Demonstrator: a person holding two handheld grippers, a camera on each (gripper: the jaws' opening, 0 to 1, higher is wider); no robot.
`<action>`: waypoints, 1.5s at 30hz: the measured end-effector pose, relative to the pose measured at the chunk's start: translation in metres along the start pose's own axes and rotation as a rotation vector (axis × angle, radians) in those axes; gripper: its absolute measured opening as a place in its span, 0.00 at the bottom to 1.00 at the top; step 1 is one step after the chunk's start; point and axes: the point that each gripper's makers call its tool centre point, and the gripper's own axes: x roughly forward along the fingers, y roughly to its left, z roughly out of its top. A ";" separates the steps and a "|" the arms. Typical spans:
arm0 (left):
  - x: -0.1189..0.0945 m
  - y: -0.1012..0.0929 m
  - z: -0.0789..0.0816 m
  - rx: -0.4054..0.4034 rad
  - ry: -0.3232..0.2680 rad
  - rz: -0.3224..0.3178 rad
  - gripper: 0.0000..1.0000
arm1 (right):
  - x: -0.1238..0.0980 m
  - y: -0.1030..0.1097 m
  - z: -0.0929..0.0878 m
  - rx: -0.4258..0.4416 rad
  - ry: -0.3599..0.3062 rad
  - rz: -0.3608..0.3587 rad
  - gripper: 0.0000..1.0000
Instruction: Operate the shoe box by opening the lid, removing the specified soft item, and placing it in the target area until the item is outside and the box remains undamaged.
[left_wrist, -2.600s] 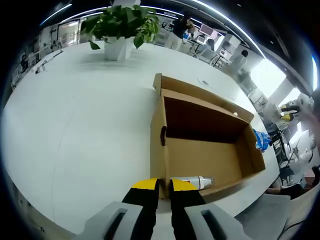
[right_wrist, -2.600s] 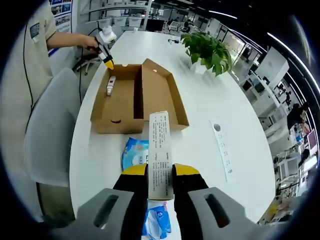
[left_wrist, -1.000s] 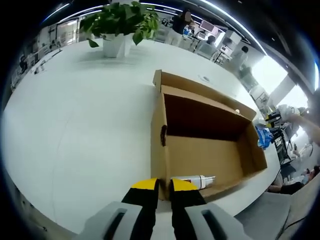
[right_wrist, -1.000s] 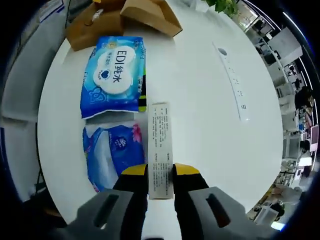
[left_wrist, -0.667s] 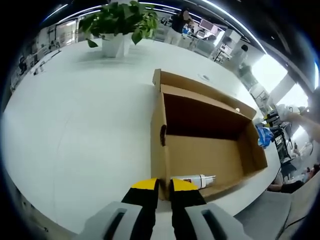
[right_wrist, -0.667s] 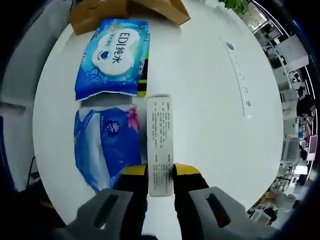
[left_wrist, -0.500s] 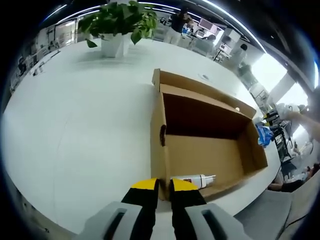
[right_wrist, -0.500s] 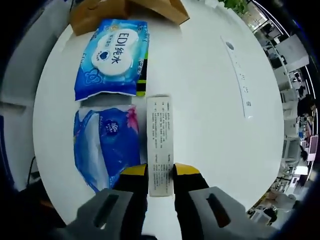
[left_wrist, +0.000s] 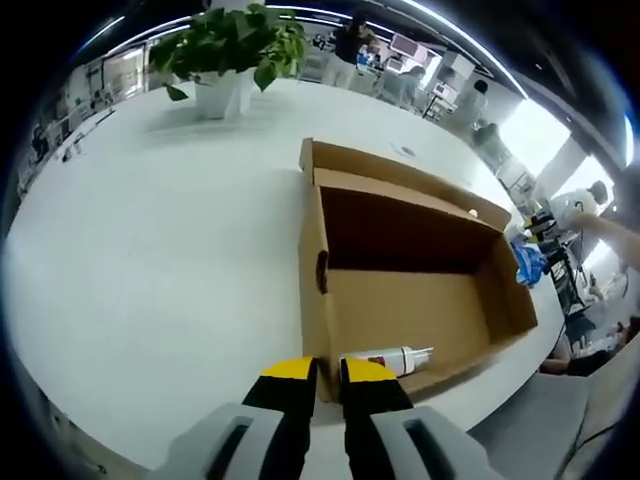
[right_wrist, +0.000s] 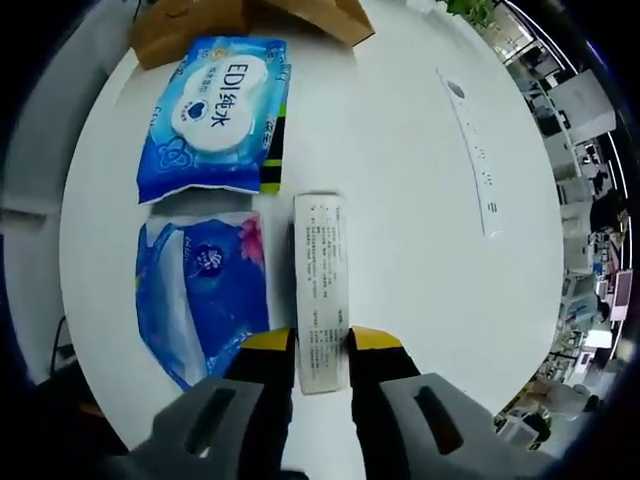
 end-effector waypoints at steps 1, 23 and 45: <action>0.000 0.000 0.000 0.006 0.000 0.001 0.09 | -0.002 0.000 0.001 -0.001 -0.002 -0.005 0.19; -0.008 -0.001 0.007 0.211 -0.025 0.047 0.29 | -0.065 0.012 0.055 0.216 -0.204 -0.165 0.42; -0.029 -0.030 0.031 0.469 -0.110 -0.029 0.39 | -0.116 0.092 0.098 0.498 -0.409 -0.291 0.63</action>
